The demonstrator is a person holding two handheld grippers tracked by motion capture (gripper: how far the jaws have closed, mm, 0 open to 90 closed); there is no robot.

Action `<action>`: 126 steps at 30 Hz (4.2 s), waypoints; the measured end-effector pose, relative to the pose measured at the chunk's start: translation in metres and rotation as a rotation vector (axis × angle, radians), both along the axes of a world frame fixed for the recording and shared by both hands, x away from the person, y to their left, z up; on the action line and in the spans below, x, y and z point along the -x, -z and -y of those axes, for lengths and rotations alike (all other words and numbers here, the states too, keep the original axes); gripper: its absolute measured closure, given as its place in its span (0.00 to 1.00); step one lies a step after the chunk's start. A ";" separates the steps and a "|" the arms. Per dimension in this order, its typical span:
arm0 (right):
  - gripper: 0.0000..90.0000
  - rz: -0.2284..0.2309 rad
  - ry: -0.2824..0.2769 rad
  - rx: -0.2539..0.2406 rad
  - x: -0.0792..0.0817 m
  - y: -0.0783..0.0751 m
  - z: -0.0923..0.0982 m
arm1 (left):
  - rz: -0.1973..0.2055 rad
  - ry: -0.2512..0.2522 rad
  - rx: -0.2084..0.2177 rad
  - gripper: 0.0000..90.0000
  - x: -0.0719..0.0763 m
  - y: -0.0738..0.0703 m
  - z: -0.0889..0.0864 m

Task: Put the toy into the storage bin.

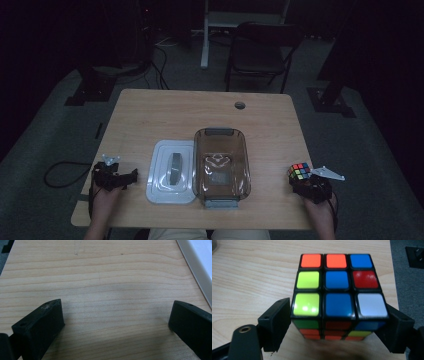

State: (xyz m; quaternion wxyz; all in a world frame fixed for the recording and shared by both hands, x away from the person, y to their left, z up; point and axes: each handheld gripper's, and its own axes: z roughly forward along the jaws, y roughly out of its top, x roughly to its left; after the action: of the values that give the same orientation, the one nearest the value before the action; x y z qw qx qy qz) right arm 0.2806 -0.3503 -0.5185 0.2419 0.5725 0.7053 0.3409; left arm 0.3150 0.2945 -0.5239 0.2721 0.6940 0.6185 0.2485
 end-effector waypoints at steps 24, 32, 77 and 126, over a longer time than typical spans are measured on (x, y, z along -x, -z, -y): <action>0.38 0.055 -0.051 -0.009 0.001 -0.029 -0.009 | -0.002 0.014 -0.001 0.01 0.000 0.000 0.000; 0.38 0.091 -0.144 -0.020 0.003 -0.051 -0.025 | -0.002 0.014 -0.001 0.01 0.000 0.000 0.000; 0.38 0.174 -0.756 -0.021 -0.012 -0.145 -0.152 | -0.003 0.014 -0.002 0.01 0.000 0.000 0.000; 0.38 -0.333 -1.190 0.602 -0.047 -0.096 -0.277 | -0.002 0.015 -0.002 0.01 0.000 0.000 0.000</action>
State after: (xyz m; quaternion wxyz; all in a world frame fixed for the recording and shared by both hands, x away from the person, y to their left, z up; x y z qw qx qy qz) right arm 0.3276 -0.0737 -0.4226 0.0506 0.0402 0.9915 0.1125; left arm 0.3149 0.2944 -0.5238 0.2724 0.6991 0.6135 0.2463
